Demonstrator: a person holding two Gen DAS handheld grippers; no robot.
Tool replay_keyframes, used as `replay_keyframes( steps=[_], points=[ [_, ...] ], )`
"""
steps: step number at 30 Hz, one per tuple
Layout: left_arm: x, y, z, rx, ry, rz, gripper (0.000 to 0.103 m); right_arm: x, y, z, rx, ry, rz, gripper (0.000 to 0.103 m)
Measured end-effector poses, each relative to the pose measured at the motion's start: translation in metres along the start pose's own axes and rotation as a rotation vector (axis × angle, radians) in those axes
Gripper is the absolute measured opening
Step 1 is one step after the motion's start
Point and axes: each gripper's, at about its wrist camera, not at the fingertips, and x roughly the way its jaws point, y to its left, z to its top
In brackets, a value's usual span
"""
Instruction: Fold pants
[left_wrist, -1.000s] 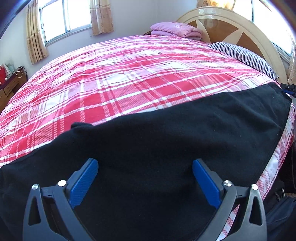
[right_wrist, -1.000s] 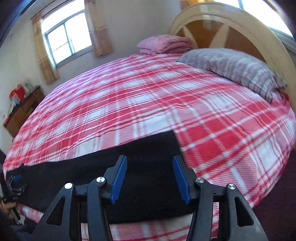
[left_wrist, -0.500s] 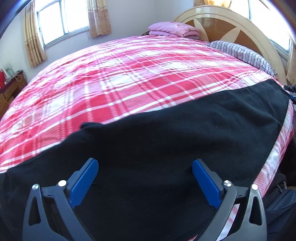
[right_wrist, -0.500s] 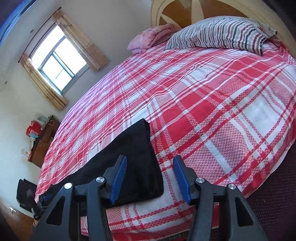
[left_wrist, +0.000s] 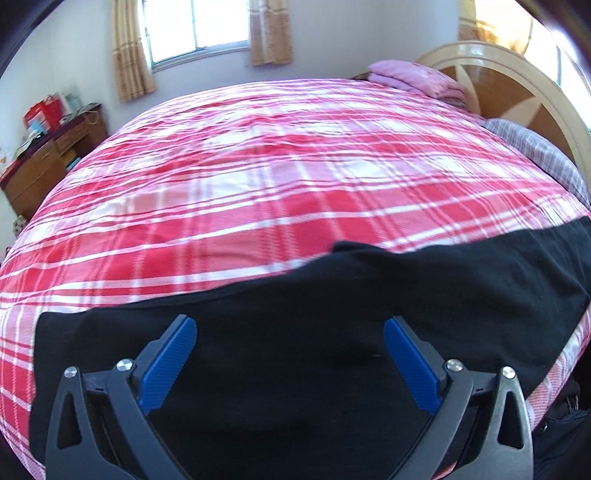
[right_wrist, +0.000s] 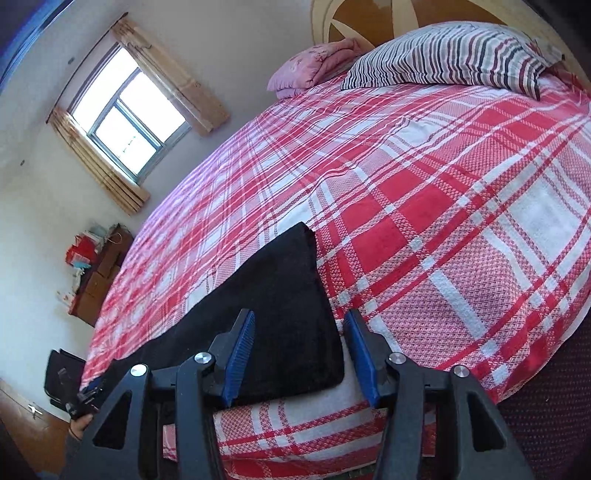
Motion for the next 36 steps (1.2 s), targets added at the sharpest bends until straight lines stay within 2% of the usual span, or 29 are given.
replay_keyframes(
  steps=[3, 4, 6, 12, 17, 22, 31, 36],
  points=[
    [-0.001, 0.013, -0.002, -0.023, 0.002, 0.015, 0.103, 0.000, -0.001, 0.001, -0.009, 0.000, -0.031, 0.027],
    [-0.001, 0.018, -0.004, -0.029, 0.005, 0.021, 0.103, 0.001, -0.001, 0.000, -0.008, 0.001, -0.025, 0.026],
    [-0.001, 0.025, -0.007, -0.036, 0.011, 0.031, 0.103, 0.003, -0.001, -0.001, 0.005, 0.007, 0.017, 0.016],
    [0.003, 0.026, -0.021, 0.013, 0.024, 0.040, 0.103, -0.003, 0.016, -0.002, -0.026, -0.040, 0.048, 0.013],
    [-0.005, 0.029, -0.035, 0.035, -0.012, 0.011, 0.103, -0.019, 0.067, -0.005, -0.152, -0.112, 0.056, 0.013],
    [-0.003, 0.027, -0.034, 0.027, -0.021, 0.016, 0.103, -0.027, 0.119, -0.012, -0.266, -0.124, 0.097, 0.013],
    [-0.003, 0.029, -0.037, 0.021, -0.042, 0.011, 0.103, -0.007, 0.215, -0.039, -0.461, -0.045, 0.214, 0.013],
    [-0.003, 0.029, -0.038, 0.021, -0.048, 0.010, 0.103, 0.022, 0.258, -0.056, -0.532, 0.022, 0.276, 0.013]
  ],
)
